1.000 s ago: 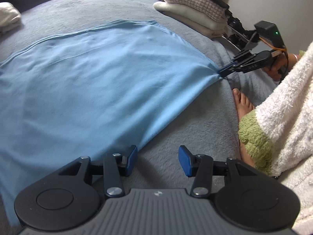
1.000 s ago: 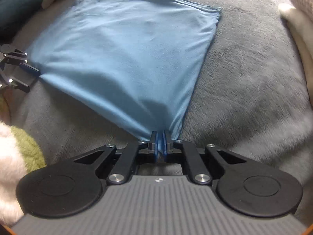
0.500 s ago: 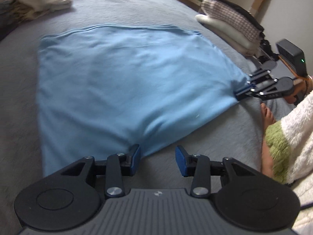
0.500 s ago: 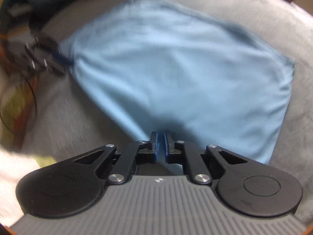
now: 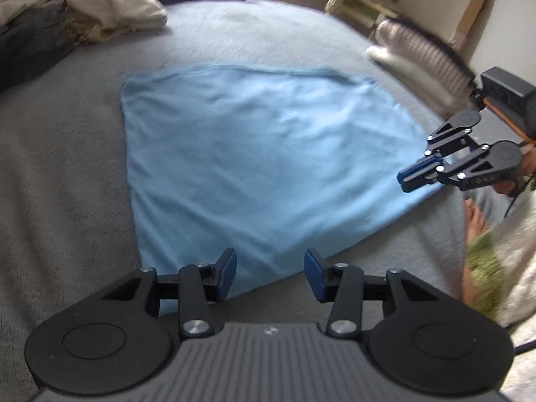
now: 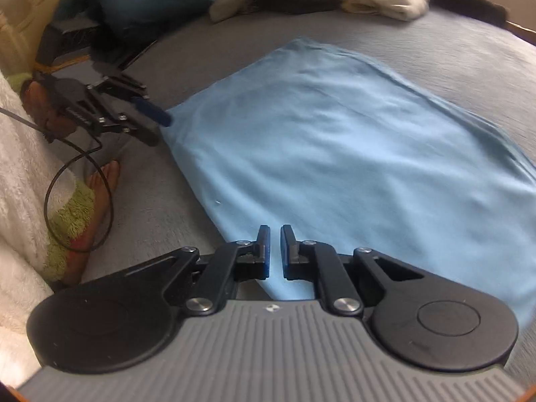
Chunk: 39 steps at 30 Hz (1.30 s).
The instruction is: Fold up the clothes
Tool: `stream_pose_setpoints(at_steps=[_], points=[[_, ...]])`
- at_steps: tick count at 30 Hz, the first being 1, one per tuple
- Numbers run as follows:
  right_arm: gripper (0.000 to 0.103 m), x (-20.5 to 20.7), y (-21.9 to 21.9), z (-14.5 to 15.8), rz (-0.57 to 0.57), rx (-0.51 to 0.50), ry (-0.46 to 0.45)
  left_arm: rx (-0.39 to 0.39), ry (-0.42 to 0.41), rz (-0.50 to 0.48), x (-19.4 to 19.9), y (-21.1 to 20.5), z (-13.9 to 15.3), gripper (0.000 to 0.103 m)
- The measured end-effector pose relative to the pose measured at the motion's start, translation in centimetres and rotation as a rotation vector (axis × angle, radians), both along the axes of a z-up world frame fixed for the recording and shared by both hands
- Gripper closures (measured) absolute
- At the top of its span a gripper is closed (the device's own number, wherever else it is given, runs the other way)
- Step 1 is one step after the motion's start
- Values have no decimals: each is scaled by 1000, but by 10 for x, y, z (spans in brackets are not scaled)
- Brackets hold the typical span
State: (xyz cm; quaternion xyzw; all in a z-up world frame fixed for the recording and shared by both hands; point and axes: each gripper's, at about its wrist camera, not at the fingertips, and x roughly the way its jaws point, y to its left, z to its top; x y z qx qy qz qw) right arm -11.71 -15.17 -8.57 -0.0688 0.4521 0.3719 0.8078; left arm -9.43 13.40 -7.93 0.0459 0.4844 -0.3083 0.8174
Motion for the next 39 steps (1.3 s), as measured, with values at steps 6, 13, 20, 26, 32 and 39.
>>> stream_pose_setpoints(at_steps=[6, 13, 20, 26, 32, 39], points=[[96, -13, 10, -21, 50, -43, 73, 10, 37, 94, 0, 33, -6, 60], [96, -4, 25, 8, 59, 54, -9, 9, -62, 128, 15, 39, 22, 56], [96, -9, 60, -5, 139, 5, -46, -48, -78, 90, 19, 13, 28, 54], [96, -18, 63, 0, 138, -14, -86, -29, -85, 19, 14, -27, 14, 52], [95, -18, 66, -3, 135, -59, -117, 105, -97, 3, 6, -50, -2, 52], [93, -18, 75, -16, 227, -7, -26, 128, -97, 38, 6, -53, -6, 52]])
